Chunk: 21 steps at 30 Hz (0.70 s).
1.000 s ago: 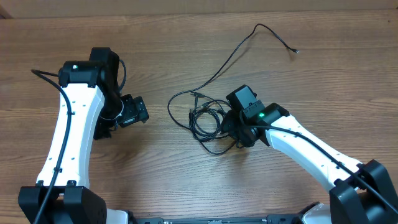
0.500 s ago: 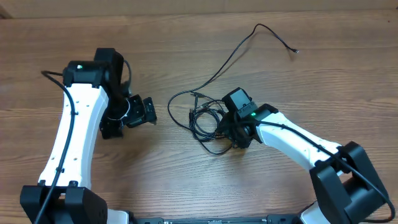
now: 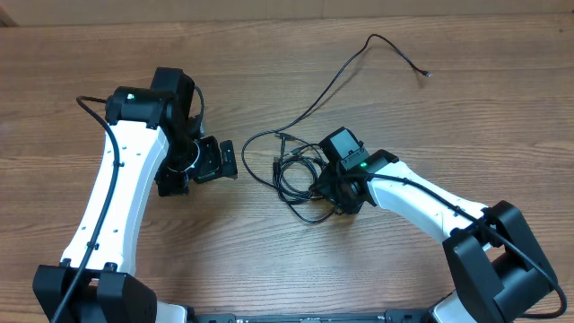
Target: Untangle cables
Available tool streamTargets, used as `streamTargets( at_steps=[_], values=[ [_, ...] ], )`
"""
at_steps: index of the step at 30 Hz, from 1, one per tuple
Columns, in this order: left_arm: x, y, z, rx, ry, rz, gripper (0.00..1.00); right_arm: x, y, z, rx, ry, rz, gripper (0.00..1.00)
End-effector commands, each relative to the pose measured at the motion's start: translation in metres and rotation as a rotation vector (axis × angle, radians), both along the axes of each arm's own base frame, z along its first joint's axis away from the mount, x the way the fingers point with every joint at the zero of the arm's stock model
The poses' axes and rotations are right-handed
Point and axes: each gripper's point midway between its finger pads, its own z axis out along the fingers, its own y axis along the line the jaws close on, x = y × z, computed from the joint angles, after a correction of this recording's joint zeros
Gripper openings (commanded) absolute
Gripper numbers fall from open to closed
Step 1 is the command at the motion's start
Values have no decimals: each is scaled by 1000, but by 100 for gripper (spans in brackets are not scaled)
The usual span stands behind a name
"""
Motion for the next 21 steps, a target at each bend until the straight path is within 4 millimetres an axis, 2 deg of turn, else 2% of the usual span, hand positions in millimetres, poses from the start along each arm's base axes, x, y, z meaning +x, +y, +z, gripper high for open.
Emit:
streamTargets(
  at_steps=[1,5,7,21],
  values=[
    [-2,-5,-1,-16,1,-35,100,-1,-6,-6,-41,-5,-24,48],
    [-2,-5,-1,-16,-1,-35,99,-1,-6,-6,-41,-4,-24,35],
    [-1,-5,-1,-17,-3,-35,100,-2,-5,-6,-41,-3,-18,31],
    [-1,-5,-1,-17,-4,-35,100,-6,0,-7,-48,-10,2,32]
  ],
)
